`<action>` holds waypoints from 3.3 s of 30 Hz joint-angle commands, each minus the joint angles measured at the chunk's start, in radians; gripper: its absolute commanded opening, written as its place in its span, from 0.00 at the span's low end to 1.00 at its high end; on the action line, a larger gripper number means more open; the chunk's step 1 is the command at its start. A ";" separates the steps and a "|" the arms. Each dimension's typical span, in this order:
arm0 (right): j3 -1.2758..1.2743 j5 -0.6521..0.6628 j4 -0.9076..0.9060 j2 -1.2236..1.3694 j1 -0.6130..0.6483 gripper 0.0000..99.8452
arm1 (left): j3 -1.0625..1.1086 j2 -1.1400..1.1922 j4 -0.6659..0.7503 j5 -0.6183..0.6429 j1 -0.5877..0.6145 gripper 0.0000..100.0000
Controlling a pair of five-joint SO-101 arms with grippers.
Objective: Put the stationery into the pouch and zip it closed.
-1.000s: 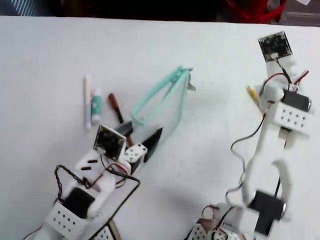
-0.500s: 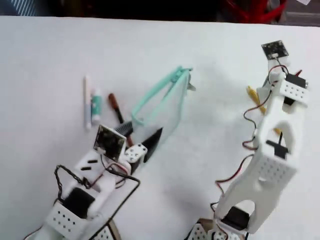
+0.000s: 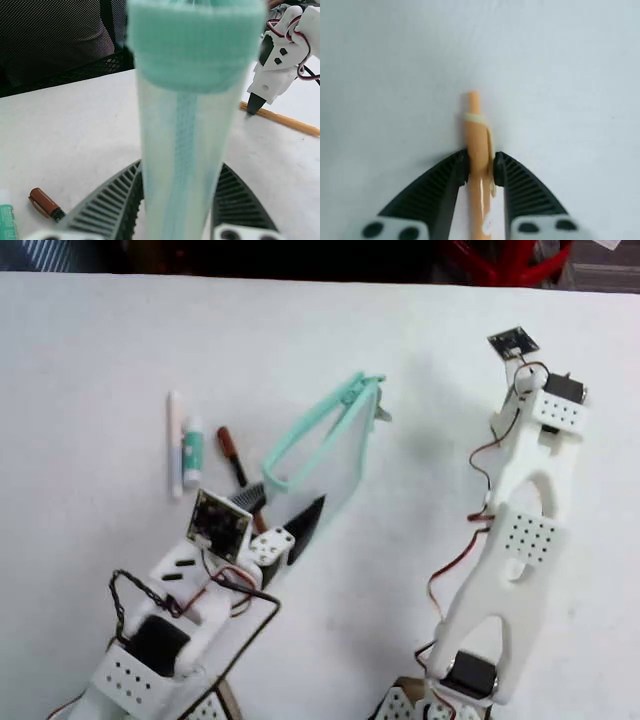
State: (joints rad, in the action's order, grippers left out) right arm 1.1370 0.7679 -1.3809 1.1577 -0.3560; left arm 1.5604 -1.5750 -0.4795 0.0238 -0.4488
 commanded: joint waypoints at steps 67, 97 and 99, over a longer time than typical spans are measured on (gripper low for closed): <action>-1.683 -0.408 0.809 -2.364 0.785 0.02 | -0.003 -0.004 0.014 0.002 -0.001 0.20; -1.855 -0.508 1.061 -2.221 0.954 0.02 | -0.003 -0.004 0.014 0.002 0.004 0.20; -1.884 -0.506 1.053 -2.250 0.949 0.02 | -0.003 -0.004 0.014 0.002 0.004 0.20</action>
State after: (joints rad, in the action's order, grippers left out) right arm -0.7365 0.2616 -0.3284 -1.0457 0.6076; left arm 1.5635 -1.5750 -0.4795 0.0238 -0.4488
